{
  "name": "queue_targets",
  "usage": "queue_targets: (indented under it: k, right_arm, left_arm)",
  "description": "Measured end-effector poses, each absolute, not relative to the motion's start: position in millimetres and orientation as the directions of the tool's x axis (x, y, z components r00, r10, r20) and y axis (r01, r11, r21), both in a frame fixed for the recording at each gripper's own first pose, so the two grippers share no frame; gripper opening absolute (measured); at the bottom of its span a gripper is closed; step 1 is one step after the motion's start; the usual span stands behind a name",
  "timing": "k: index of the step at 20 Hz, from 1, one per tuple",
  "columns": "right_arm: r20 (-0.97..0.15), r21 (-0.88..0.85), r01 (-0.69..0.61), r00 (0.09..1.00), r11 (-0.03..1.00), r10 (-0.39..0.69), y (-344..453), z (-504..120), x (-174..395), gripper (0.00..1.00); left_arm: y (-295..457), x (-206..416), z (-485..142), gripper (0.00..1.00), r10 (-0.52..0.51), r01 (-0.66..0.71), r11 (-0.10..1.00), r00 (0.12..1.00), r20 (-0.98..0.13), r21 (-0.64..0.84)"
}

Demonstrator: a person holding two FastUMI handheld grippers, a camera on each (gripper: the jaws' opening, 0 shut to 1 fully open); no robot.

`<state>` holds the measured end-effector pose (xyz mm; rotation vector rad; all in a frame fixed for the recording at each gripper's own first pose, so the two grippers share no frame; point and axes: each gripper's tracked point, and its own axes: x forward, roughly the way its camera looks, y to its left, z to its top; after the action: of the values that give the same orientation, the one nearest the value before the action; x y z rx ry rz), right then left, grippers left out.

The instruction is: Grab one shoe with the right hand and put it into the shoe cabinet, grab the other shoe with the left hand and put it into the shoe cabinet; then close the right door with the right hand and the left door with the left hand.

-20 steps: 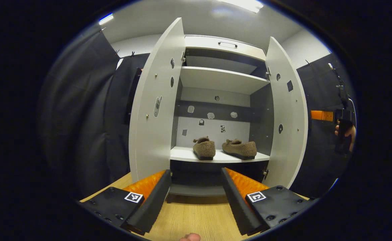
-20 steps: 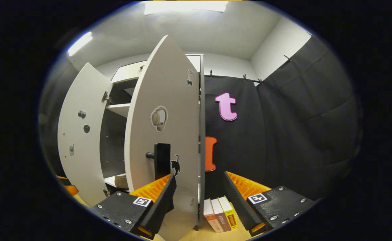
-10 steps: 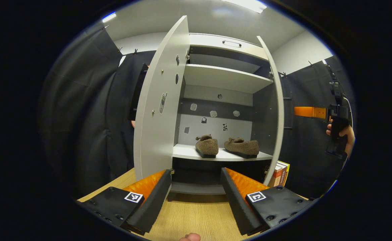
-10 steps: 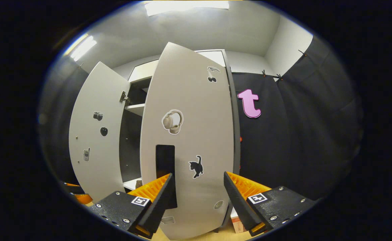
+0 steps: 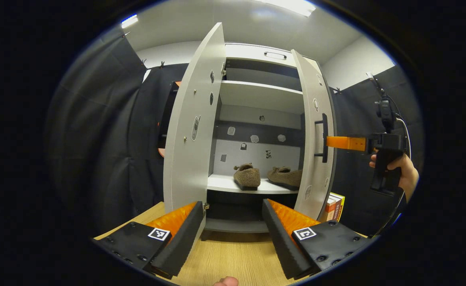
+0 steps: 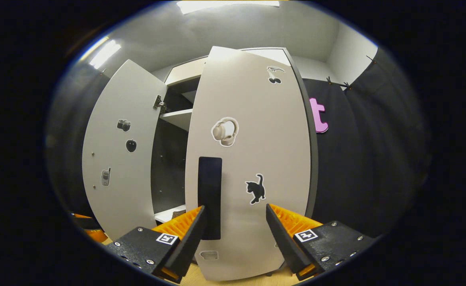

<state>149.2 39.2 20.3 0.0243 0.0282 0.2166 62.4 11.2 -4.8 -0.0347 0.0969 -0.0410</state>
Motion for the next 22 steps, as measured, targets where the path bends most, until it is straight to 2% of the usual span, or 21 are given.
queue_targets:
  k: [2, 3, 4, 5, 6, 7, 13, 14, 15, 22]
  right_arm:
    - [-0.025, 0.023, -0.21, 0.977, 0.977, 0.21, 43.0, 19.7, 151.7, 0.91]
    - [-0.028, 0.02, -0.207, 0.978, 0.978, 0.207, 45.1, 18.5, 155.1, 0.91]
    - [-0.033, 0.024, -0.201, 0.979, 0.979, 0.202, 47.3, 17.5, 158.8, 0.91]
    - [-0.038, 0.028, -0.201, 0.979, 0.979, 0.202, 50.3, 16.0, 162.5, 0.91]
    - [-0.042, 0.031, -0.203, 0.978, 0.979, 0.205, 53.6, 13.8, 167.3, 0.91]
    - [-0.046, 0.034, -0.206, 0.977, 0.978, 0.207, 56.9, 10.6, 173.7, 0.91]
    - [-0.032, 0.017, -0.178, 0.983, 0.984, 0.179, 69.7, 4.0, 195.6, 0.9]
    - [-0.032, 0.014, -0.174, 0.984, 0.985, 0.174, 70.8, 2.3, 199.5, 0.9]
    - [-0.035, 0.014, -0.17, 0.985, 0.985, 0.17, 71.6, 1.1, 201.9, 0.9]
    - [-0.061, 0.042, -0.156, 0.986, 0.987, 0.158, 70.9, -4.4, 212.2, 0.91]
  left_arm:
    - [11.4, 62.3, -3.3, 0.94, -0.041, 0.038, 0.999, 0.995, -0.092, -0.037]
    - [10.6, 61.4, -2.8, 0.99, -0.04, 0.037, 0.999, 0.995, -0.091, -0.037]
    - [10.9, 60.5, -2.1, 0.94, -0.04, 0.037, 0.999, 0.995, -0.089, -0.036]
    - [11.7, 60.5, -1.8, 0.94, -0.039, 0.036, 0.999, 0.995, -0.087, -0.035]
    - [12.3, 60.5, -1.5, 0.99, -0.038, 0.035, 0.999, 0.995, -0.088, -0.033]
    - [12.2, 60.6, -2.0, 0.94, -0.036, 0.034, 0.999, 0.995, -0.088, -0.033]
    - [18.0, 58.1, 0.2, 0.94, -0.026, 0.024, 0.999, 0.996, -0.089, -0.026]
    - [18.9, 57.5, 0.9, 1.0, -0.025, 0.023, 0.999, 0.996, -0.088, -0.024]
    - [19.1, 57.6, 0.7, 0.94, -0.025, 0.023, 0.999, 0.996, -0.088, -0.023]
    - [25.4, 55.9, 3.3, 0.94, -0.012, 0.01, 1.0, 0.996, -0.088, -0.028]
